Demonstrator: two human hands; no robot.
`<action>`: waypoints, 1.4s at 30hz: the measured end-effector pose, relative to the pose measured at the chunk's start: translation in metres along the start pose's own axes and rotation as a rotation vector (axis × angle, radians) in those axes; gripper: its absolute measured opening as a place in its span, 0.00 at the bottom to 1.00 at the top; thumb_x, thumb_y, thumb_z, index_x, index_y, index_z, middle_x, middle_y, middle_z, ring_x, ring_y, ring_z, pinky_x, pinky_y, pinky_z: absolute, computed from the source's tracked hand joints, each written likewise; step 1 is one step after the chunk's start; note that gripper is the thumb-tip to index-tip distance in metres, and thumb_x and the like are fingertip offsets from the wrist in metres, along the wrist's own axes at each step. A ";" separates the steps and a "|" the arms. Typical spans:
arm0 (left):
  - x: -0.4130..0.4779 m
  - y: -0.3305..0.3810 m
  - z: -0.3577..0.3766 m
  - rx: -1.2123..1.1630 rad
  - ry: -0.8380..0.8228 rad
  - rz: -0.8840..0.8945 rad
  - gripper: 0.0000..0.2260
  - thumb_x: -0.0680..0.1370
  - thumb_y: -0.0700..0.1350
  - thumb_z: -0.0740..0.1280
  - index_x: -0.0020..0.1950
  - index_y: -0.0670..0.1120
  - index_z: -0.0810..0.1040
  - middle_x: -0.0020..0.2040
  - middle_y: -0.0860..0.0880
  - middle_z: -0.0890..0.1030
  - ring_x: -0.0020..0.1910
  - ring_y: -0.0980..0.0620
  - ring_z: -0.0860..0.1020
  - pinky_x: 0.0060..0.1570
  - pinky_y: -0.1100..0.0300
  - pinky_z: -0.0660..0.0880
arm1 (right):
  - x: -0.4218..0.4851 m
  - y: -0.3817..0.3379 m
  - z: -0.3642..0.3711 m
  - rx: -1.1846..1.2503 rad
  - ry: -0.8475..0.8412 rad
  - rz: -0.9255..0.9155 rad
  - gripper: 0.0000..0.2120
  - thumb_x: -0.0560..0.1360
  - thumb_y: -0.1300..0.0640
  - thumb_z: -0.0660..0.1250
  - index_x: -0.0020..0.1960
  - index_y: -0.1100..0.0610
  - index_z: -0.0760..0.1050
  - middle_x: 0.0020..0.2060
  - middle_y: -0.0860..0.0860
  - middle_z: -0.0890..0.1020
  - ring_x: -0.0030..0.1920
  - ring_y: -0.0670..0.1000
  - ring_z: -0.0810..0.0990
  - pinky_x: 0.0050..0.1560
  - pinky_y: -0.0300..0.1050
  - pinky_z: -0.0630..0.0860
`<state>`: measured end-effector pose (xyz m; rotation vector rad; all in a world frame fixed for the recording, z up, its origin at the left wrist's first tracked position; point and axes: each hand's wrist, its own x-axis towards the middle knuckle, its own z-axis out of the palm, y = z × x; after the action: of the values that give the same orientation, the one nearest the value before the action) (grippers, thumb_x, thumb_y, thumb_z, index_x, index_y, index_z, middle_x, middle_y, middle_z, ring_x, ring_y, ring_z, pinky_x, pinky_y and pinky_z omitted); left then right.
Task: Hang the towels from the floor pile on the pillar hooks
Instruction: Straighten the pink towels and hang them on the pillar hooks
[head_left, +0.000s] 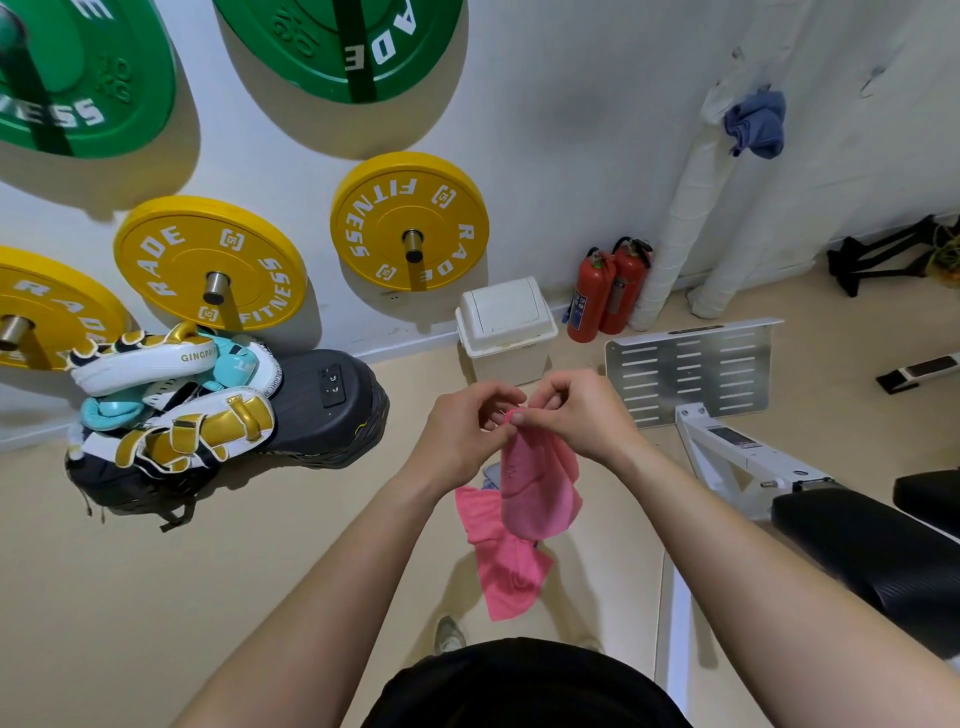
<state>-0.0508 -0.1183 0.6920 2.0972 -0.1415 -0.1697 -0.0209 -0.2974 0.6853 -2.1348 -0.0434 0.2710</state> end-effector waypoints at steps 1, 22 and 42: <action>0.000 -0.001 0.000 0.004 -0.018 -0.003 0.15 0.72 0.34 0.73 0.54 0.50 0.82 0.45 0.52 0.84 0.43 0.56 0.81 0.46 0.67 0.77 | 0.000 0.000 -0.001 -0.009 -0.009 0.006 0.13 0.62 0.48 0.82 0.34 0.52 0.79 0.24 0.43 0.77 0.28 0.41 0.74 0.33 0.40 0.70; 0.006 0.010 -0.023 -0.008 0.011 -0.005 0.13 0.73 0.33 0.70 0.52 0.48 0.82 0.42 0.54 0.86 0.45 0.56 0.82 0.42 0.66 0.72 | 0.005 0.006 0.000 -0.068 -0.231 -0.142 0.09 0.63 0.40 0.68 0.39 0.41 0.79 0.36 0.45 0.75 0.36 0.45 0.72 0.42 0.49 0.72; 0.026 -0.040 -0.076 0.178 0.257 -0.117 0.13 0.74 0.32 0.68 0.48 0.51 0.82 0.44 0.53 0.84 0.44 0.56 0.81 0.40 0.73 0.73 | 0.014 0.029 -0.035 -0.260 -0.345 -0.003 0.13 0.69 0.66 0.73 0.37 0.52 0.73 0.32 0.48 0.77 0.28 0.44 0.74 0.29 0.37 0.72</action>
<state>-0.0100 -0.0384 0.6935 2.2847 0.1257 0.0453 -0.0025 -0.3403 0.6772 -2.3198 -0.2966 0.6605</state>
